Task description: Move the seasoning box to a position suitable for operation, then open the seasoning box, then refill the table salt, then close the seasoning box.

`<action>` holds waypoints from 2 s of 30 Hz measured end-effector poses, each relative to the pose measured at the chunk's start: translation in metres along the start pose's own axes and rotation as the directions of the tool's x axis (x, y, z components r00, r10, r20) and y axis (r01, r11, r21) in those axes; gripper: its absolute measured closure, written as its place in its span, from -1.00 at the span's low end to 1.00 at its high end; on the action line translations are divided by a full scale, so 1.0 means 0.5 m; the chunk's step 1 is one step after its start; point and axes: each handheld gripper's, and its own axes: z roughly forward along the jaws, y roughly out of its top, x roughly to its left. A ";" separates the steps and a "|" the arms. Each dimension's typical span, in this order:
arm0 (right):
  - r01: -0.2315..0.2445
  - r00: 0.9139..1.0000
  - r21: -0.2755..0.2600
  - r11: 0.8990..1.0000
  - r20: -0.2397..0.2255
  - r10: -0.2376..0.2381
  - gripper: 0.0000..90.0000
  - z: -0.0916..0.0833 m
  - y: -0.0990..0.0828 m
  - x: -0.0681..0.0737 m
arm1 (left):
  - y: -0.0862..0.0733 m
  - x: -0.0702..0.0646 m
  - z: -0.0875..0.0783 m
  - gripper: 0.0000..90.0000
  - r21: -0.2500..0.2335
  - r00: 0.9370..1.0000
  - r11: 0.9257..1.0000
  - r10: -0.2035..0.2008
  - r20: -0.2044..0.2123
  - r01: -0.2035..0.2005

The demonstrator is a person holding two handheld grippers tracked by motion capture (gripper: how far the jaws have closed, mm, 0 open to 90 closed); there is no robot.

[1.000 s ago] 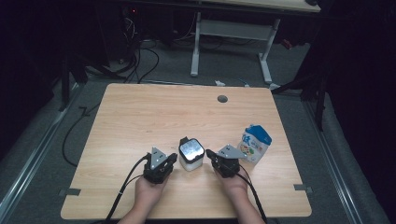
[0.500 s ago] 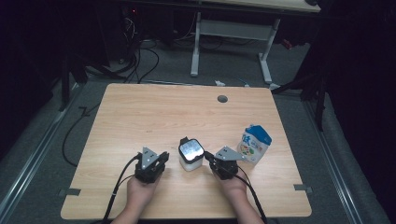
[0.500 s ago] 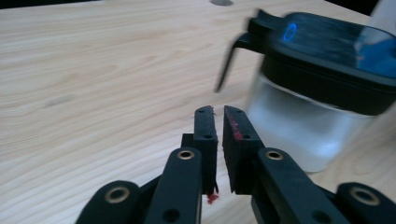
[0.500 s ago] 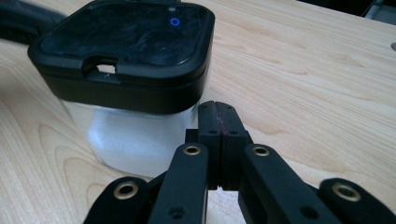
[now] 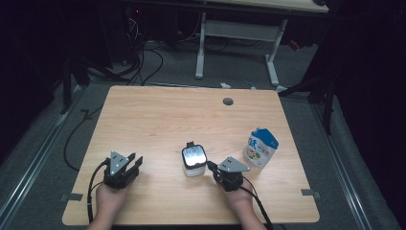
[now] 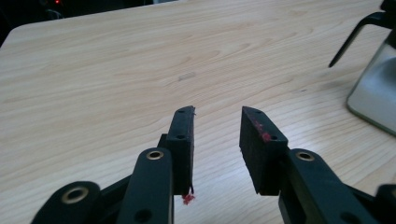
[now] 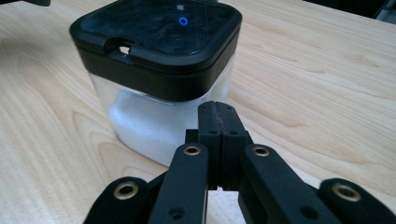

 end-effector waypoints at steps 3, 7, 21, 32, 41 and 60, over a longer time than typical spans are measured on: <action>0.003 1.000 0.000 1.000 -0.006 -0.003 1.00 -0.002 -0.002 0.008 | 0.000 0.012 -0.005 0.42 0.001 1.000 1.000 -0.011 -0.008 0.011; 0.006 1.000 -0.001 1.000 -0.017 -0.006 1.00 -0.003 -0.006 0.018 | -0.003 0.016 -0.006 0.38 0.004 1.000 1.000 -0.021 -0.011 0.021; 0.011 0.999 0.003 1.000 -0.035 -0.011 1.00 -0.001 -0.009 0.041 | -0.012 0.008 -0.013 0.32 0.003 1.000 1.000 0.010 0.012 -0.010; 0.003 1.000 -0.007 1.000 -0.013 -0.003 0.94 -0.019 -0.012 0.029 | -0.009 0.013 -0.015 0.28 0.000 1.000 1.000 0.002 0.010 -0.002; -0.048 0.998 -0.013 0.999 0.044 0.049 0.74 -0.048 -0.027 -0.018 | -0.014 0.011 -0.011 0.23 0.017 1.000 1.000 0.008 0.018 -0.008; -0.119 0.985 -0.013 0.993 0.121 0.120 0.24 -0.134 -0.080 -0.097 | -0.005 0.019 -0.008 0.06 0.017 1.000 1.000 0.021 0.010 -0.021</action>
